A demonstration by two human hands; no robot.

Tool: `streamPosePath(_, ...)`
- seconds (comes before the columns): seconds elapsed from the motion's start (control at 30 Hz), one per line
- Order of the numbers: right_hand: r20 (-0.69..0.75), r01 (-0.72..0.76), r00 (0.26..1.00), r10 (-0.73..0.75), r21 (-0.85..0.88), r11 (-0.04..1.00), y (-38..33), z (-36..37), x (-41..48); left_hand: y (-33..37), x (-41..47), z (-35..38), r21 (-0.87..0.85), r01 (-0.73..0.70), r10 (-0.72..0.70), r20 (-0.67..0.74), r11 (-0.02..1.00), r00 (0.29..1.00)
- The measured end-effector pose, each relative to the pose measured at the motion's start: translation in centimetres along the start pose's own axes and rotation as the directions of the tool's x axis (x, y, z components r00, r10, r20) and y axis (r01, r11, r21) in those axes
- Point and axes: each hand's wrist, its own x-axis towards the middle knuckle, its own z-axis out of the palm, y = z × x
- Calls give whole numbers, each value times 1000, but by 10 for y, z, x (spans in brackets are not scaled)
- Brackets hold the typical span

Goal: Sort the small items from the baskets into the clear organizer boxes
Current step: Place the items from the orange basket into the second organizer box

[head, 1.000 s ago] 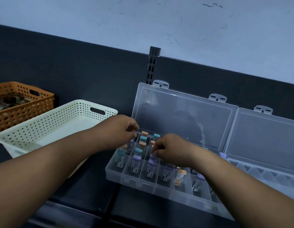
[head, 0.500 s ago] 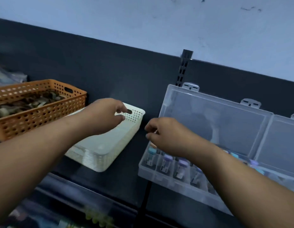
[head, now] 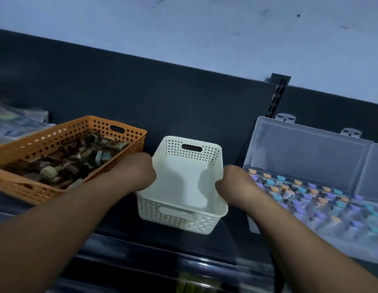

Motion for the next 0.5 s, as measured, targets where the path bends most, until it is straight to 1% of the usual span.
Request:
streamPosePath(0.07,-90,-11,996,17,67,998,0,3,-4,-9,2,-4,-112,-30,30,2,993,1000)
streamPosePath(0.17,-229,38,973,7,187,982,3,5,-11,-17,-3,-10,-268,-107,81,-104,958,991)
streamPosePath(0.23,-323,63,946,31,276,959,0,2,-16,-17,-6,-17,-324,-183,131,-177,928,976)
streamPosePath(0.3,-399,81,915,50,304,949,-1,0,-19,-14,-9,-20,-348,-237,168,-218,907,961)
streamPosePath(0.4,-401,67,914,62,301,951,0,-3,-21,-12,-12,-18,-341,-265,186,-247,902,951)
streamPosePath(0.5,-336,27,939,69,273,962,4,-7,-22,-10,-13,-19,-342,-242,177,-211,908,961)
